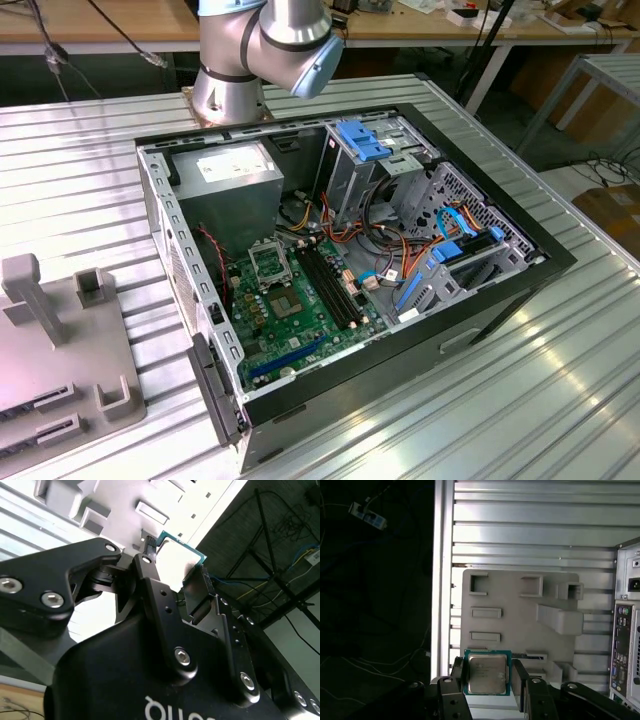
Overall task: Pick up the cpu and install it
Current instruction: 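Pick up the cpu and move it towards the insertion slot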
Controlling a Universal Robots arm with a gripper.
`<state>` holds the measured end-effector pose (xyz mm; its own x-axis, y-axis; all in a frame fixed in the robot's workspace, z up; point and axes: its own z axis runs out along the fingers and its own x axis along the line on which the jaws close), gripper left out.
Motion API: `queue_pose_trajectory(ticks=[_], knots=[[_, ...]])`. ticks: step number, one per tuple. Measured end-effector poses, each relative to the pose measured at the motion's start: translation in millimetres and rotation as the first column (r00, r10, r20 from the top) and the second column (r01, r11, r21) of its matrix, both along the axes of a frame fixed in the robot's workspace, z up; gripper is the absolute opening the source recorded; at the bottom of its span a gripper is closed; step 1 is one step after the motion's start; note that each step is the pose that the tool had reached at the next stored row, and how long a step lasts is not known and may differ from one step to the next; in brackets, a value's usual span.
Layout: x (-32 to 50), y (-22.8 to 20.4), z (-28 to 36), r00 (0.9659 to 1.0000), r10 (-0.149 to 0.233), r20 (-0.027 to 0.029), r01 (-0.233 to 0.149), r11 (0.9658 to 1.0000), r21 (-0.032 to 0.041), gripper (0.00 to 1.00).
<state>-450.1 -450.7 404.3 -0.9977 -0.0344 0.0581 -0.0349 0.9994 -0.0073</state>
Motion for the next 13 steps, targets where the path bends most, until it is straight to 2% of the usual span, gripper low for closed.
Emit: queue_pose_trajectory(ticks=[13], knots=[[13.2,0.0,0.0,1.0,0.0,0.0,0.0,1.0,0.0,0.47]])
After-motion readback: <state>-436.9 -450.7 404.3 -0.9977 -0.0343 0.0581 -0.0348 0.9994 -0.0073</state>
